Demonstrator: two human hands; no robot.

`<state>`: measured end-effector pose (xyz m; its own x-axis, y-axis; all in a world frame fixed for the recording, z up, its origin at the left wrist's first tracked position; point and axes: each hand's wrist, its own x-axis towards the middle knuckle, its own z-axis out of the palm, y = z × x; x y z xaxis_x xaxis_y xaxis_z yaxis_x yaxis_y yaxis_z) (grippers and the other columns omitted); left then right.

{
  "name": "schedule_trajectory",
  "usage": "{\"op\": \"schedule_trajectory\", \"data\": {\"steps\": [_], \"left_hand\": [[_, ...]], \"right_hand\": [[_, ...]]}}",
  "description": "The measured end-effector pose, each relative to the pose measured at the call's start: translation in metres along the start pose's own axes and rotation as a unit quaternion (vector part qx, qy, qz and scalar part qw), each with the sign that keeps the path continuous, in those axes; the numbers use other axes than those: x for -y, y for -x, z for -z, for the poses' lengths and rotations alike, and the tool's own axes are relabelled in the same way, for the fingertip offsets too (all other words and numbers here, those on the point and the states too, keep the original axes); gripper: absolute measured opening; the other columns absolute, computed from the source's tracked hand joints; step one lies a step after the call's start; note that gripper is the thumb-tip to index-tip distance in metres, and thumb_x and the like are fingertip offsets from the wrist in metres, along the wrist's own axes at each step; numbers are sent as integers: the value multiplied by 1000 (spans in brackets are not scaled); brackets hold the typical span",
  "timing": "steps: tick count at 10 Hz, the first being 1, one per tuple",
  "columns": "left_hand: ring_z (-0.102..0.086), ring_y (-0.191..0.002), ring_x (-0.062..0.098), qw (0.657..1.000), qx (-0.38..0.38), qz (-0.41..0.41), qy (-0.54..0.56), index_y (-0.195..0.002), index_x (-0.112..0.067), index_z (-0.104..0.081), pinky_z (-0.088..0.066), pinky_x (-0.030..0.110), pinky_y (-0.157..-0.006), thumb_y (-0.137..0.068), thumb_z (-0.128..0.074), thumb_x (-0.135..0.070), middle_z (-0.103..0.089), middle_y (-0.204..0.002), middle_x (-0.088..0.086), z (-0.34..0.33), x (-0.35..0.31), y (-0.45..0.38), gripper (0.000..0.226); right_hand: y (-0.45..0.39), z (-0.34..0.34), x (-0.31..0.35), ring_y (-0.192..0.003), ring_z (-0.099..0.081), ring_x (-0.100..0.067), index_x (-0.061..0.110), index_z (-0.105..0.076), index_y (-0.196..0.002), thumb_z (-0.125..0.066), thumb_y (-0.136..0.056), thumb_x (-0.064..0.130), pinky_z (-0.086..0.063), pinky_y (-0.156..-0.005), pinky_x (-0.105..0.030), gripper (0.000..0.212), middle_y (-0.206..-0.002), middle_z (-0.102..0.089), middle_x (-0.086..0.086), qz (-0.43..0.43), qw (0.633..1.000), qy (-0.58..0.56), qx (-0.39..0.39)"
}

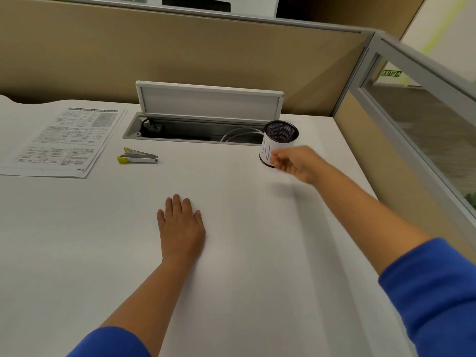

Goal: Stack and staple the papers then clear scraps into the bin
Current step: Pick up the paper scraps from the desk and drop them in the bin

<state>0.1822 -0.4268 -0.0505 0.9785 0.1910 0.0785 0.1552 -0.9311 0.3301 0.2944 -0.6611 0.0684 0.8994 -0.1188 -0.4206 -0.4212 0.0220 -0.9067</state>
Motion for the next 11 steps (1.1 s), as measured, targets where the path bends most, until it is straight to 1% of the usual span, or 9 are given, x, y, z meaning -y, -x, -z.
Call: {"op": "schedule_trajectory", "data": {"steps": [1, 2, 3, 4, 5, 6, 8, 10, 11], "left_hand": [[-27, -137, 33, 1000, -2, 1, 0, -128, -4, -43, -22, 50, -112, -95, -33, -26, -37, -145, 15, 0, 0, 0, 41], [-27, -137, 33, 1000, -1, 1, 3, -128, -4, -43, -22, 49, -112, -96, -32, -26, -37, -145, 15, 0, -1, 1, 41], [-26, -138, 31, 1000, 3, 2, 3, -130, -5, -42, -22, 48, -113, -96, -30, -27, -36, -146, 14, 1, -1, 1, 42], [-24, -139, 30, 1000, 5, 3, 6, -131, -6, -41, -20, 47, -113, -97, -28, -28, -34, -148, 13, 2, -2, 0, 43], [-24, -139, 30, 1000, 5, 3, 5, -131, -6, -41, -21, 48, -113, -96, -28, -29, -34, -147, 13, 1, -1, -1, 43], [-24, -139, 30, 1000, 8, 7, 4, -130, -7, -41, -21, 48, -113, -96, -28, -29, -34, -147, 12, 0, 0, -1, 43], [-24, -139, 30, 1000, 1, 5, 9, -129, -6, -42, -21, 48, -113, -96, -30, -28, -35, -146, 13, 0, 1, -1, 42], [-29, -136, 31, 1000, -16, -3, 13, -124, -5, -46, -24, 48, -111, -96, -33, -27, -40, -142, 13, 0, 2, 0, 38], [-32, -133, 31, 1000, -18, -3, 19, -121, -5, -47, -26, 48, -110, -95, -34, -27, -43, -139, 13, 1, 1, -1, 36]], "right_hand": [[-19, 1, 34, -57, -55, -14, -7, -61, -101, -54, -88, -2, -50, -53, -16, 16, -69, -56, -9, 56, 995, 63, -55], [-37, 3, 52, -77, -59, -16, -6, -60, -115, -56, -85, 0, -54, -74, -24, 32, -87, -62, -10, 91, 980, 150, -98], [-50, 4, 56, -103, -63, -26, -2, -61, -117, -52, -83, 5, -53, -95, -37, 36, -117, -64, -16, 101, 957, 234, -140], [-49, -2, 54, -115, -58, -33, 1, -63, -117, -49, -86, 5, -48, -100, -40, 34, -121, -62, -18, 110, 928, 324, -149], [-53, -5, 53, -108, -61, -32, 2, -67, -112, -55, -88, 6, -51, -96, -39, 27, -117, -66, -15, 129, 903, 366, -187], [-53, -4, 54, -101, -65, -30, 4, -72, -104, -63, -85, 7, -53, -93, -40, 21, -110, -70, -14, 143, 903, 354, -198], [-36, -4, 55, -100, -66, -23, 11, -75, -98, -71, -78, 9, -52, -91, -31, 20, -105, -73, -8, 198, 880, 385, -194], [-17, -6, 50, -92, -67, -24, 12, -75, -90, -68, -82, 21, -51, -76, -29, 14, -97, -73, -7, 222, 876, 393, -170], [-8, -5, 46, -92, -63, -24, 11, -73, -91, -66, -83, 23, -51, -80, -34, 16, -99, -71, -8, 214, 892, 378, -128]]}}
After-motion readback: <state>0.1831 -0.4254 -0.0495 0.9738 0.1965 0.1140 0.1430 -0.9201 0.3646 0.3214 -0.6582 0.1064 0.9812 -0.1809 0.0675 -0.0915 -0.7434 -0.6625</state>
